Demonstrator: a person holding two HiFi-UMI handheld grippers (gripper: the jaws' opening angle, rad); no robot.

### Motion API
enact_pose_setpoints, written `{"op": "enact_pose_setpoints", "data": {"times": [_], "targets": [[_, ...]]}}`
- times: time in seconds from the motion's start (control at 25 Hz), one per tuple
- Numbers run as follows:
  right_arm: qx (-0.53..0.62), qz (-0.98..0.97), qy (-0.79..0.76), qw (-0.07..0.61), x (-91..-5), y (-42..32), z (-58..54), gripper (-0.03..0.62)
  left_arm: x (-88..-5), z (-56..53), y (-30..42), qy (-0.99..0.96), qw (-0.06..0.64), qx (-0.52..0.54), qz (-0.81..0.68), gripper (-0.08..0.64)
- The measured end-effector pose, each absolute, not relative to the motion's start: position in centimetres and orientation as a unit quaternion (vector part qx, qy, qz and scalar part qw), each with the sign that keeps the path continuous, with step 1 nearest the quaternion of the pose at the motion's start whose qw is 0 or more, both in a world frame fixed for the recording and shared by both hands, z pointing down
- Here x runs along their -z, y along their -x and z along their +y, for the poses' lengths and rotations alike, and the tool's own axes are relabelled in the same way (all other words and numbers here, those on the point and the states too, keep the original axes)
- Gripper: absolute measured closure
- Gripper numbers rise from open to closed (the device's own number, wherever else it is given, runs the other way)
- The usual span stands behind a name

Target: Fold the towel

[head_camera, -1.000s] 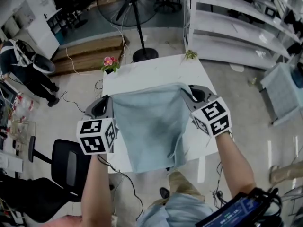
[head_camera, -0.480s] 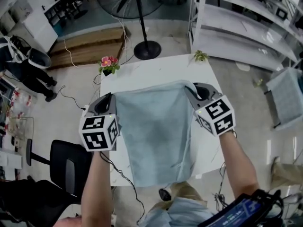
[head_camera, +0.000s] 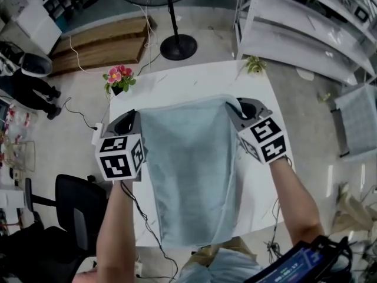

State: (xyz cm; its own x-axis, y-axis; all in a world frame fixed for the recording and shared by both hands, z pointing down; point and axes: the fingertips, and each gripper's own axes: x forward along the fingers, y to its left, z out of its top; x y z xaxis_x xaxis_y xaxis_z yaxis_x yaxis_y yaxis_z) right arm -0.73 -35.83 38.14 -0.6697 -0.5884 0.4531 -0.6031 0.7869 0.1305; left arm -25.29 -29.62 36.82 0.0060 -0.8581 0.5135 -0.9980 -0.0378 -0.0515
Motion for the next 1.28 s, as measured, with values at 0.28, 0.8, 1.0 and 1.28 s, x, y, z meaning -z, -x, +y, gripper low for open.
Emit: {"op": "enact_pose_setpoints", "data": {"times": [0.28,0.8,1.0,1.28], "targets": [[-0.026,-0.91,-0.323,0.26,-41.2,1.5,-40.7,0.56,-39.9,-34.7,25.9,-0.685,0.184,-0.221,-0.669,0.541],[-0.026,-0.902,-0.32,0.287,-45.4,4.3,-48.2,0.558,-44.7,-42.3,28.6,-0.678,0.188,-0.262,-0.661,0.541],[-0.016,-0.898,-0.315,0.306,-47.2,5.1,-50.0,0.554,-46.6,-44.2,29.2,-0.678,0.191,-0.275,-0.655,0.541],[-0.023,-0.887,-0.311,0.341,-50.9,5.4,-51.3,0.545,-48.6,-45.1,29.4,-0.671,0.194,-0.296,-0.651,0.541]]}}
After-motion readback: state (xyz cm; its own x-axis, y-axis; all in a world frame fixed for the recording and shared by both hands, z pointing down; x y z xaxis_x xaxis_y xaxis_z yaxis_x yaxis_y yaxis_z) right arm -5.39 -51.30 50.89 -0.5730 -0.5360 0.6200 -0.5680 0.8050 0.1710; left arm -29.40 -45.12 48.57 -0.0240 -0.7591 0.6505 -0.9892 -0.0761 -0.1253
